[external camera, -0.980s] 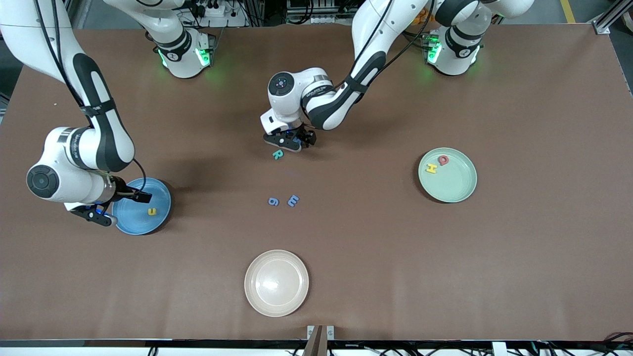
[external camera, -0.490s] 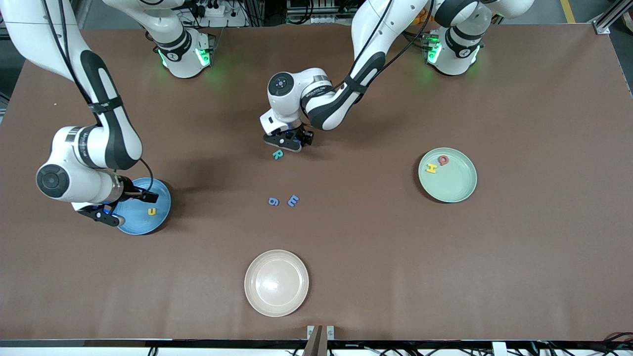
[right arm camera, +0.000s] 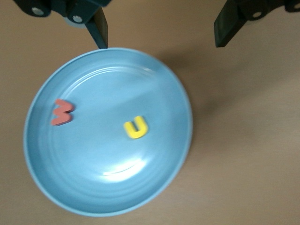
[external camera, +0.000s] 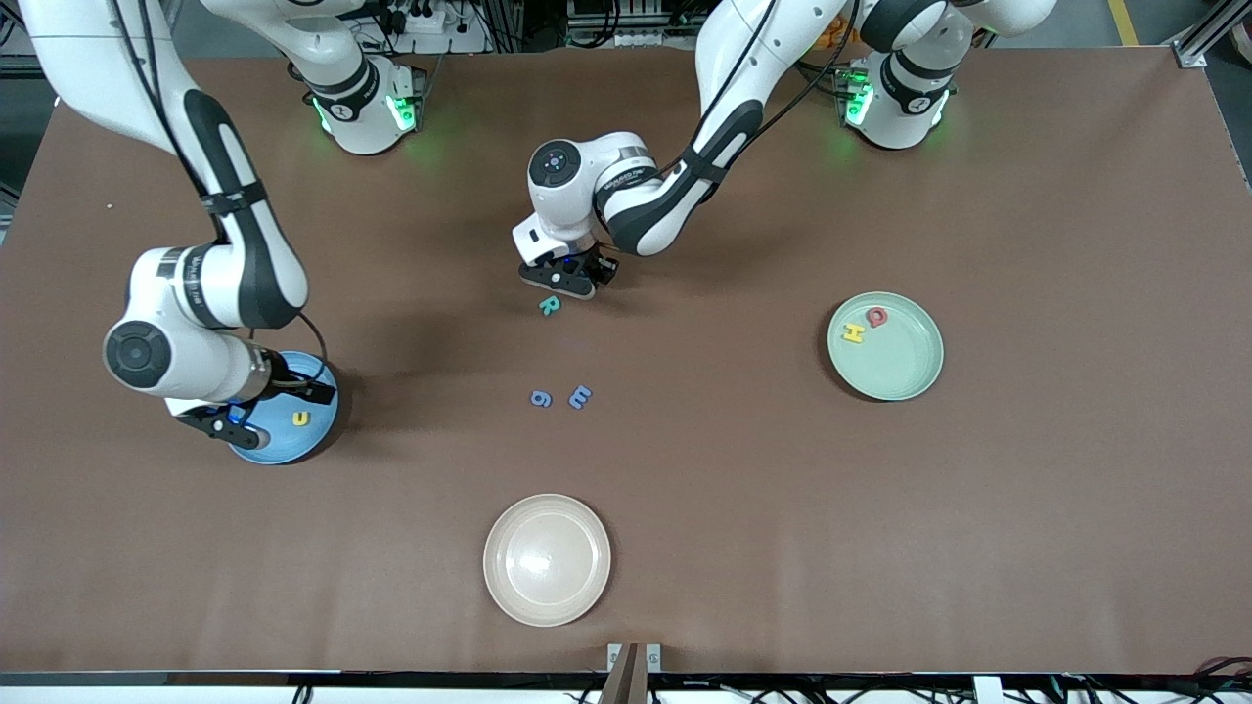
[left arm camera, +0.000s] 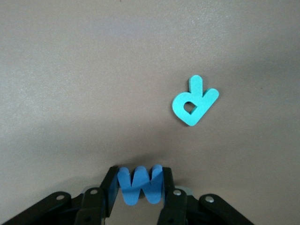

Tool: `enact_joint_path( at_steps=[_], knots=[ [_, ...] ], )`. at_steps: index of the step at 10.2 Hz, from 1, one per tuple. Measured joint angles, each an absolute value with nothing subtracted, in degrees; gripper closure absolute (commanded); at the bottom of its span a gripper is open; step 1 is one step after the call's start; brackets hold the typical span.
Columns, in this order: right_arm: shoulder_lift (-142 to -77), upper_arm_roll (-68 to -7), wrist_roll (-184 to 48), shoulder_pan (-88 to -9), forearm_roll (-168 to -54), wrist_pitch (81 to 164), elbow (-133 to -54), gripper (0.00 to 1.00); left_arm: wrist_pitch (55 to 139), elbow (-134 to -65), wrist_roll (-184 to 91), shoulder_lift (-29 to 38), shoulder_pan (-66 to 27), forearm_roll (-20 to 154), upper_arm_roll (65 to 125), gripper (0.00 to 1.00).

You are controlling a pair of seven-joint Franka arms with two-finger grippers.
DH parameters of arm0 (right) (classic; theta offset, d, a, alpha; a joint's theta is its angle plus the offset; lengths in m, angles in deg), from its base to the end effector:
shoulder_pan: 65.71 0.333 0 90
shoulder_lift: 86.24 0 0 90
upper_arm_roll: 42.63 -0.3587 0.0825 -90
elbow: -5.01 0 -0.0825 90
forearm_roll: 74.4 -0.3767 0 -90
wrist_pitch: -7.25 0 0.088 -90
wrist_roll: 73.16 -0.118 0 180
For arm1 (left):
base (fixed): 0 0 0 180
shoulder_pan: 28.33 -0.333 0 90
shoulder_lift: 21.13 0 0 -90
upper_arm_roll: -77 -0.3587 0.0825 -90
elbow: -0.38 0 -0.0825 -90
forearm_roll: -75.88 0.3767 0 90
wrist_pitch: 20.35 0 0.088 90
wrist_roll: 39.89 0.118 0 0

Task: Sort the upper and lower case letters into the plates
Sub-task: 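Grasp the blue W with the left gripper while the right gripper reaches the 6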

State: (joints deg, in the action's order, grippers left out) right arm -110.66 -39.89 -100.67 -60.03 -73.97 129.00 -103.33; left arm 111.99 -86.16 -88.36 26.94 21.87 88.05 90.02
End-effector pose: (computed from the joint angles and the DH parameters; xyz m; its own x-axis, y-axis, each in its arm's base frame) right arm 0.6190 0.0333 0.2980 0.8973 -0.4124 -0.1574 -0.3990 -0.9103 0.1105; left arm 0.3631 -0.6378 0.1950 0.9458 -0.3242 -0.0193 -0.3243 -0.9460 -0.0006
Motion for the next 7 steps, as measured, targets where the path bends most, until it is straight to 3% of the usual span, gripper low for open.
enact_joint_path(
  at_steps=[7],
  knots=[
    [-110.7,-40.1,-120.1,-52.7,-77.0,129.7,-100.3,0.0,106.0,-84.8,-82.4,26.3,14.6,88.0,92.4,0.78]
  ],
)
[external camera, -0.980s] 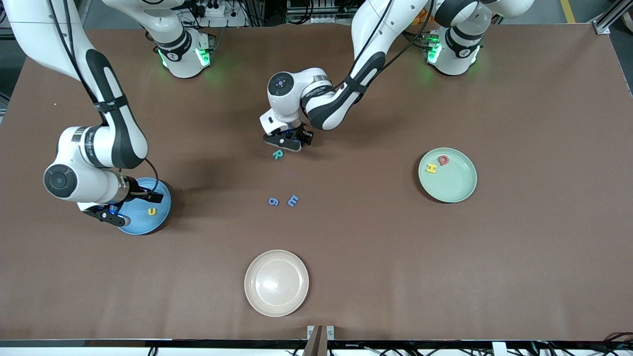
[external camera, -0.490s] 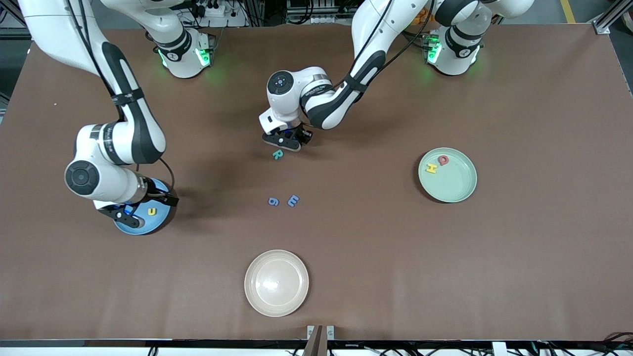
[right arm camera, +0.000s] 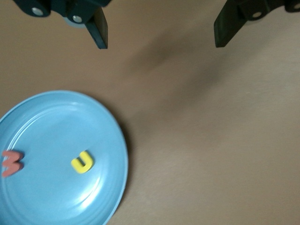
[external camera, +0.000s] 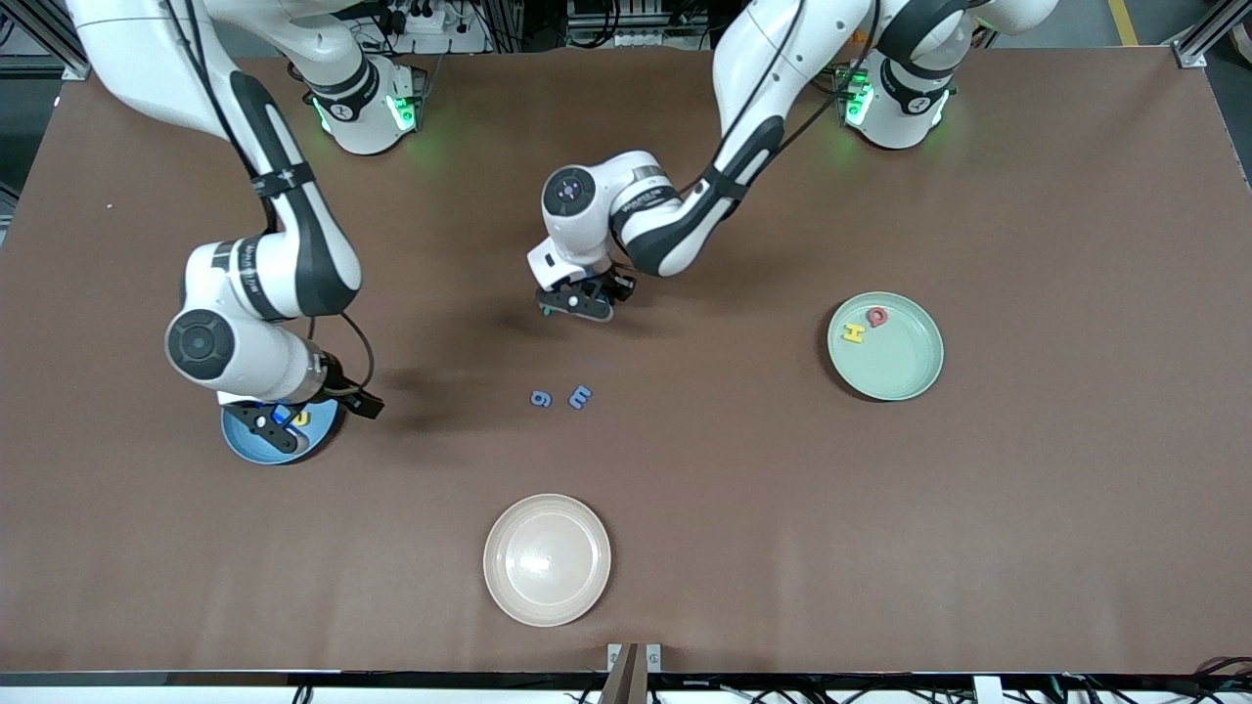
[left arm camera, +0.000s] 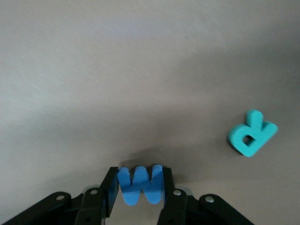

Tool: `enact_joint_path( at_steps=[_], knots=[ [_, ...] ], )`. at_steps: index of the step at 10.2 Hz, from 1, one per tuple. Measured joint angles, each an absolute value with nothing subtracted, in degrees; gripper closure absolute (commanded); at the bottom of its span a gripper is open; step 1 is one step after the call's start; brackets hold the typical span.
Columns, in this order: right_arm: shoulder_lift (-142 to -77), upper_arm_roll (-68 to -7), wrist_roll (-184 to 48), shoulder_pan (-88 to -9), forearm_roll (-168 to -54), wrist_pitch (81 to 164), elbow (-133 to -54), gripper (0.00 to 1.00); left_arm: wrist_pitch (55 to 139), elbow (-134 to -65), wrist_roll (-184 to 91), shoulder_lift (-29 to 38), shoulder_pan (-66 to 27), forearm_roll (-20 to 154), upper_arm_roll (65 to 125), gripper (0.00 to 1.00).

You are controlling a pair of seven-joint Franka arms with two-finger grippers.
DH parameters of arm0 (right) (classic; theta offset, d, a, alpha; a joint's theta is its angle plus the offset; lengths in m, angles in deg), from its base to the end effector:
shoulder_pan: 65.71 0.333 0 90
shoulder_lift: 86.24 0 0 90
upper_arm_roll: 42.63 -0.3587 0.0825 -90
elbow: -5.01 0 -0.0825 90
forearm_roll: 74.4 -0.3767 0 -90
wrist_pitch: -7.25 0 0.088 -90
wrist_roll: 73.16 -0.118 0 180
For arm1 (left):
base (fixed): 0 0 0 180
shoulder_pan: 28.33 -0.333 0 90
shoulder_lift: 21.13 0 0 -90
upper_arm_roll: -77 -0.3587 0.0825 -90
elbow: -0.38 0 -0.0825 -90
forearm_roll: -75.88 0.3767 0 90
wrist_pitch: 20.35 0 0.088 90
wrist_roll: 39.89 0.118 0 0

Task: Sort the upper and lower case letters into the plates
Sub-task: 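Grasp the blue W with the left gripper while the right gripper reaches the 6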

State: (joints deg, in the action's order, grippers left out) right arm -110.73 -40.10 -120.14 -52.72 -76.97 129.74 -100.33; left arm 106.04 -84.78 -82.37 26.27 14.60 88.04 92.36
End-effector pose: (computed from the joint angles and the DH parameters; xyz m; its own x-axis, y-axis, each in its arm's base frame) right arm 0.6267 0.1204 0.3193 0.7830 -0.6142 -0.0987 -0.6087 -0.7891 0.0821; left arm 0.4227 -0.5965 0.2089 0.9424 -0.3252 -0.0782 -0.3278 -0.9445 -0.0229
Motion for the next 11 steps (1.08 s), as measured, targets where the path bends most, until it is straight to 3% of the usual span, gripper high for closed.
enact_joint_path(
  at_steps=[6,11],
  knots=[
    [-114.0,-40.2,-144.1,-45.2,-80.3,135.4,-98.2,0.0,89.3,-84.8,-55.4,18.4,-2.8,88.0,100.3,0.77],
    [-122.9,-40.3,-167.2,-33.6,-80.3,139.9,-91.9,0.0,85.1,-96.0,-33.3,8.4,-13.5,84.4,100.7,0.78]
  ],
)
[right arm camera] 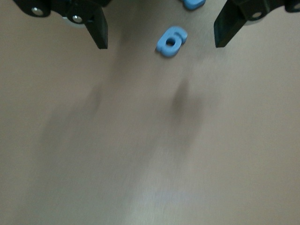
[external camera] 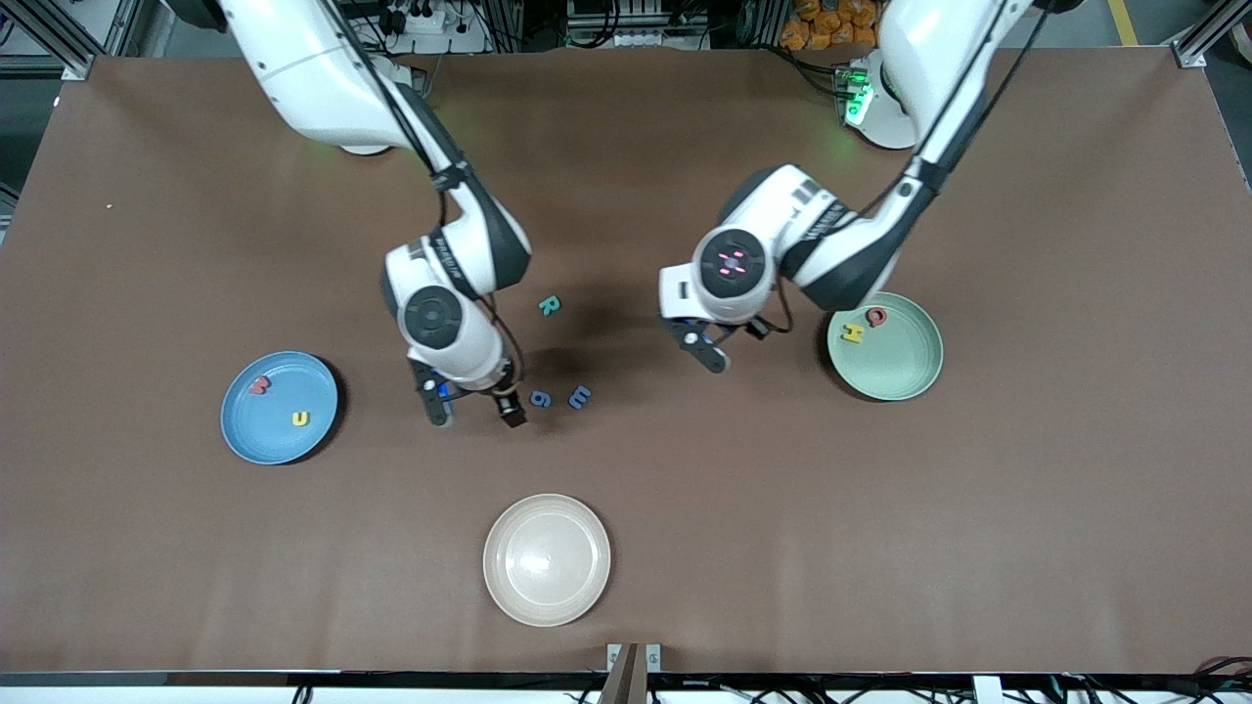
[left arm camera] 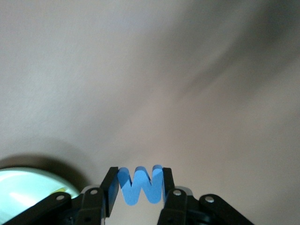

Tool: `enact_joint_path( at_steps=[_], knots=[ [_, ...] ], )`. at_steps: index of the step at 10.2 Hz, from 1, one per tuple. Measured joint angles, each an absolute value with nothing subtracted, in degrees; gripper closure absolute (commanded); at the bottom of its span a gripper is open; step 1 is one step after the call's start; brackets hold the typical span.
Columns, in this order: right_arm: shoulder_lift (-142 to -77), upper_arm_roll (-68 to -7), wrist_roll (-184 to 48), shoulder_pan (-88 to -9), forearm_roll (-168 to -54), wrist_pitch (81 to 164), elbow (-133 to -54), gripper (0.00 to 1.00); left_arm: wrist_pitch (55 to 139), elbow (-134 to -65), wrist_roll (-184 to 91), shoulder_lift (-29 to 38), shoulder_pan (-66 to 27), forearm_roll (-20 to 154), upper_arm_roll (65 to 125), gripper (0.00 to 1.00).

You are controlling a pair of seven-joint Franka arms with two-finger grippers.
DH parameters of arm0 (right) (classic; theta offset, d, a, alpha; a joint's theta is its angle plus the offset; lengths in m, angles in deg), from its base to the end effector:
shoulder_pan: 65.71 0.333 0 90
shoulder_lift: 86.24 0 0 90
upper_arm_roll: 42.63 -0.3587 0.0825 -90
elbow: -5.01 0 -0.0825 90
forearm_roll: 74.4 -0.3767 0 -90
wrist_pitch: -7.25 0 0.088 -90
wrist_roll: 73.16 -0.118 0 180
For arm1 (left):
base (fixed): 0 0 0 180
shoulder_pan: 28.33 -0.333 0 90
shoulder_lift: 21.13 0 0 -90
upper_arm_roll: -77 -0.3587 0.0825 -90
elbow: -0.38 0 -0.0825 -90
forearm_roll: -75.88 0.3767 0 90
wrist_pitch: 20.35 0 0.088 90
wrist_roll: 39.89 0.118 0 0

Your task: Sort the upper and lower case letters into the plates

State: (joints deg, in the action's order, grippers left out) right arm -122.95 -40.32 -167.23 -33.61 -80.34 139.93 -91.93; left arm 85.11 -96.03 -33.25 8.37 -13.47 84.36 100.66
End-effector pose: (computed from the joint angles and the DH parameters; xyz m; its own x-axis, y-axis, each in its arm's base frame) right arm 0.6010 0.3514 0.2518 0.3753 -0.9256 -0.0496 -0.9261 -0.3767 0.0210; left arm 0.5306 -0.3655 0.3310 0.6305 -0.7190 -0.2924 -0.7247 -0.6802 0.1099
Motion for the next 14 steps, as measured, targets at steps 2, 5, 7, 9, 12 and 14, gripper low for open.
enact_joint_path(
  at_steps=[2,5,7,9,12,14],
  knots=[
    [-123.8,-40.3,-171.2,-32.5,-80.3,140.1,-91.1,0.0,85.1,-102.7,-25.6,5.0,-19.9,84.4,100.6,0.79],
    [-125.3,-40.2,-178.4,-32.0,-80.3,143.8,-91.1,0.0,88.9,-112.4,-24.1,0.4,-25.2,86.8,100.6,0.79],
    [-126.1,-40.2,-181.4,-31.7,-80.3,144.2,-91.1,0.0,97.2,-118.6,-19.6,-0.4,-30.1,89.6,100.5,0.79],
    [-126.7,-40.2,-183.4,-31.0,-80.3,144.9,-91.3,0.0,103.2,-121.4,-10.9,0.6,-37.2,89.7,100.3,0.79],
    [-127.4,-40.1,-185.1,-30.3,-80.3,147.3,-92.5,0.0,106.1,-121.7,-7.8,3.3,-40.4,90.1,100.4,0.78],
    [-127.4,-40.1,-185.1,-30.2,-80.3,148.1,-93.1,0.0,106.7,-121.7,-7.8,4.4,-40.4,90.7,100.5,0.73]
  ],
)
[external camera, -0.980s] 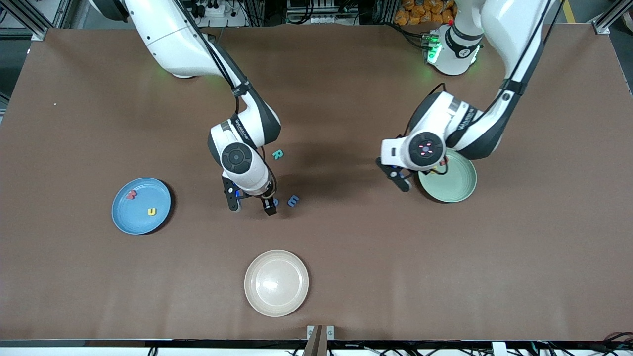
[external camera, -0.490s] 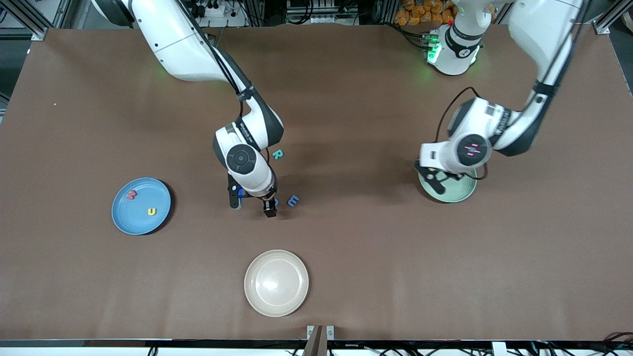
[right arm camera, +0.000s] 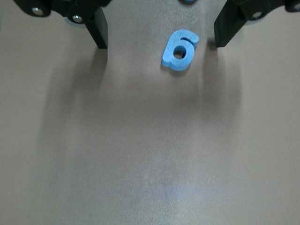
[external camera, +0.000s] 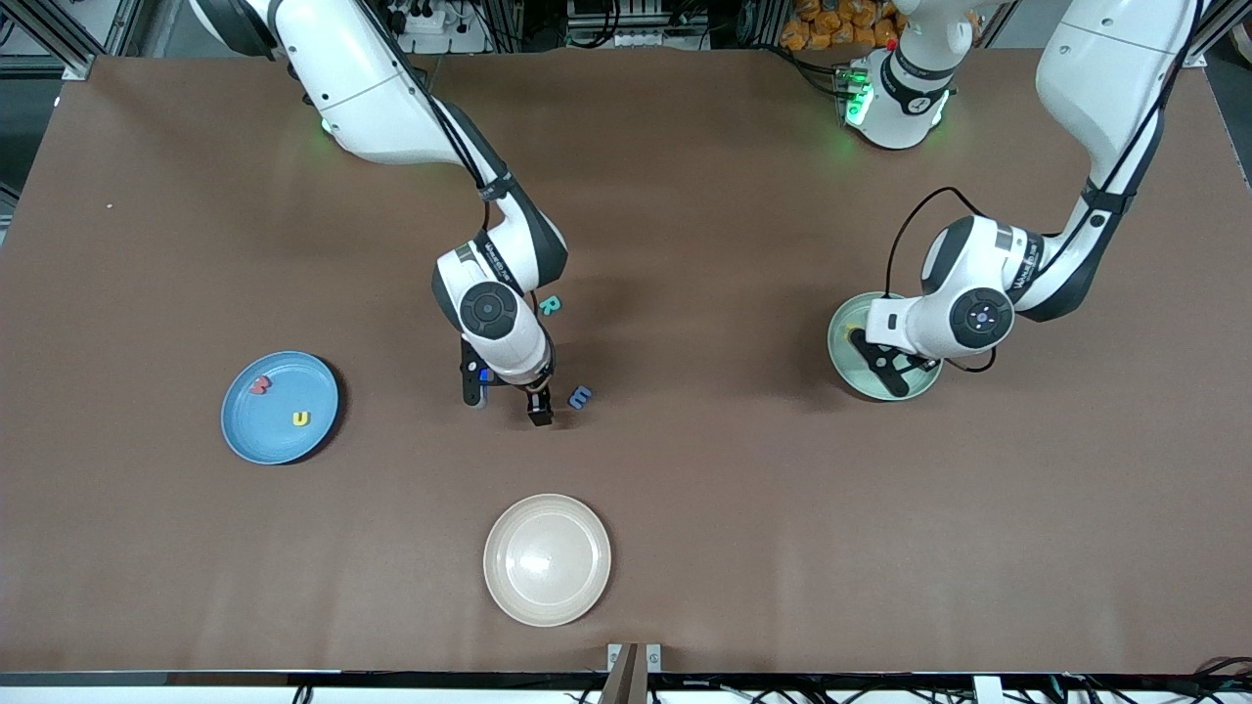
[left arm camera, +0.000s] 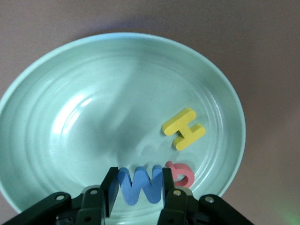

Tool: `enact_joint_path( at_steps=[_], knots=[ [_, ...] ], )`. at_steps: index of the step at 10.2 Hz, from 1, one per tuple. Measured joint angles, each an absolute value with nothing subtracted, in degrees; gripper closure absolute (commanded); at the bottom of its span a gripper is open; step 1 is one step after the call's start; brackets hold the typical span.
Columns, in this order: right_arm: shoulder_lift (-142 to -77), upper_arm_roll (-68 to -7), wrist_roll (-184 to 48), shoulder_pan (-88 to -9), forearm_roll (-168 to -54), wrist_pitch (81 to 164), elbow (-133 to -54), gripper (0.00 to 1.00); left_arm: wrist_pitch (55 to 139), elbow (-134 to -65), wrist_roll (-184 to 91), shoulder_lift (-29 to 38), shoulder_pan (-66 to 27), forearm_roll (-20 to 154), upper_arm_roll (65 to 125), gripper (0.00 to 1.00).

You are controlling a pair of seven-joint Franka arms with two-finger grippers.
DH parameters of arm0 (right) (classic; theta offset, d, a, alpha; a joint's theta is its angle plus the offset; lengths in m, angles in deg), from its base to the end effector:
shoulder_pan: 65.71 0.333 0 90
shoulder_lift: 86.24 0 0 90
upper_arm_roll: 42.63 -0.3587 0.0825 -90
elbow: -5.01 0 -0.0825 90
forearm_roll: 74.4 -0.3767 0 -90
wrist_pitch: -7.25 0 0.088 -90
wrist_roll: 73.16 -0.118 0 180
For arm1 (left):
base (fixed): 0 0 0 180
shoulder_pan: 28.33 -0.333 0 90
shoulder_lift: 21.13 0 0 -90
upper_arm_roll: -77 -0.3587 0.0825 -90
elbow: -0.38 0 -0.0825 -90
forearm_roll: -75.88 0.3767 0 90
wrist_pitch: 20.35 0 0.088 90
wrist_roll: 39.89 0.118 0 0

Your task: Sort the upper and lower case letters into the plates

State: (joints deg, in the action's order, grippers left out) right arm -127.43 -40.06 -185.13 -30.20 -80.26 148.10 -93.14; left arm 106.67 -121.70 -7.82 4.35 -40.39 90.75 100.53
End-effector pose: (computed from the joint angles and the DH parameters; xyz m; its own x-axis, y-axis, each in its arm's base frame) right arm 0.5829 0.3830 0.2014 0.1243 -0.9913 -0.0444 -0.9922 -0.1239 -0.0107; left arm 0.5378 -0.0973 0.2247 0.5535 -0.7970 -0.2417 -0.7818 -0.5972 0.1791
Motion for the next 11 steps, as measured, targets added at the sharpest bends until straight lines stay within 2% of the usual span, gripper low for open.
enact_joint_path(
  at_steps=[1,3,4,5,6,9,11],
  knots=[
    [-127.4,-40.0,-185.1,-30.2,-80.2,148.2,-93.2,0.0,106.7,-121.7,-7.8,4.5,-40.4,90.8,100.5,0.68],
    [-127.4,-39.9,-185.2,-30.2,-80.2,148.4,-93.2,0.01,106.8,-121.6,-7.8,4.5,-40.5,90.8,100.5,0.28],
    [-127.4,-39.9,-185.2,-30.2,-80.2,148.6,-93.3,0.47,106.8,-121.6,-7.8,4.5,-40.5,90.8,100.5,0.15],
    [-127.5,-39.9,-185.2,-30.2,-80.1,148.8,-93.4,0.81,106.8,-121.6,-7.8,4.5,-40.5,90.8,100.5,0.06],
    [-127.5,-39.9,-185.2,-30.1,-79.6,149.0,-93.5,1.0,106.8,-121.6,-7.8,4.5,-40.5,90.8,100.5,0.06],
    [-127.3,-39.8,-185.2,-29.4,-74.6,151.8,-94.3,1.0,105.8,-120.7,-11.8,4.5,-40.1,90.8,101.3,0.06],
    [-127.1,-39.8,-185.2,-29.3,-74.0,154.0,-95.3,1.0,101.1,-117.9,-22.5,4.4,-38.7,90.3,105.5,0.05]
  ],
)
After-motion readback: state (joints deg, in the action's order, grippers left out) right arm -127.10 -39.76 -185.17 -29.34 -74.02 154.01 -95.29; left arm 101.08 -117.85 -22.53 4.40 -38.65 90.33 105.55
